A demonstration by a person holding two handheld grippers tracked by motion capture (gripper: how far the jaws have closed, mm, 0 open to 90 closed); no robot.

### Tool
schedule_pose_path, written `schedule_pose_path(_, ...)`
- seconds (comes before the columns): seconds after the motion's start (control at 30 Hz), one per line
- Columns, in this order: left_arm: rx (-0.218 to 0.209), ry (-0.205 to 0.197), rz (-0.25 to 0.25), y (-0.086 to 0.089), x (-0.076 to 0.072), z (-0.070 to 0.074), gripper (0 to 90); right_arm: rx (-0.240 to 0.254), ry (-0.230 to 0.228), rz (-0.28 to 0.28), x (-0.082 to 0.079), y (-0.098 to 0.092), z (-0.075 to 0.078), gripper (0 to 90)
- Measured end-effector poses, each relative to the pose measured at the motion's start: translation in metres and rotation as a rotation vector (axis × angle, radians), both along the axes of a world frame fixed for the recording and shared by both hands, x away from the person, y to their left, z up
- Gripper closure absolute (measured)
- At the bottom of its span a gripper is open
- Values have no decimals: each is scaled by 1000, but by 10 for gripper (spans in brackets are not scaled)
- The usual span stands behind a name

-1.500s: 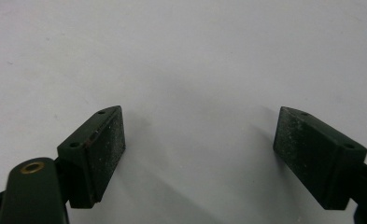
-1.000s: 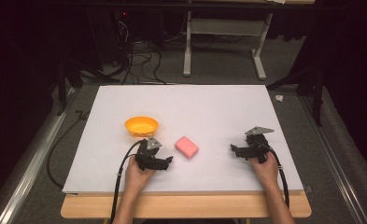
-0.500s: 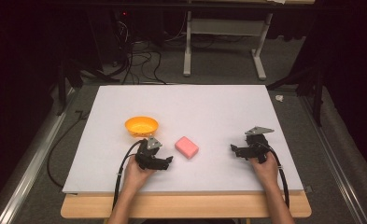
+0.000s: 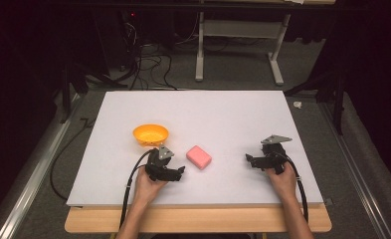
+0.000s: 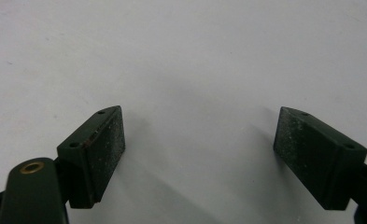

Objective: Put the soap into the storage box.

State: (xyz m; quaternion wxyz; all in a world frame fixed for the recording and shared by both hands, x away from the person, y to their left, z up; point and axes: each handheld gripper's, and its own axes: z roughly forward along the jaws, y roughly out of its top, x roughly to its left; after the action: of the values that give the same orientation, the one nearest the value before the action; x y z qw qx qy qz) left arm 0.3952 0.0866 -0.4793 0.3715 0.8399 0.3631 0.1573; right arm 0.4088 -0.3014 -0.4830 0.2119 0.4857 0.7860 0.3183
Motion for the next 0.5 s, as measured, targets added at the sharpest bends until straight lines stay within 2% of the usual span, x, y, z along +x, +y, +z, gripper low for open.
schedule_pose_path(0.4,-53,-9,-39,-9,-6,11,143,0,1,1,0,0,0,173)
schedule_pose_path(0.5,-65,-18,-36,-12,-7,14,138,0,1,0,0,0,0,173)
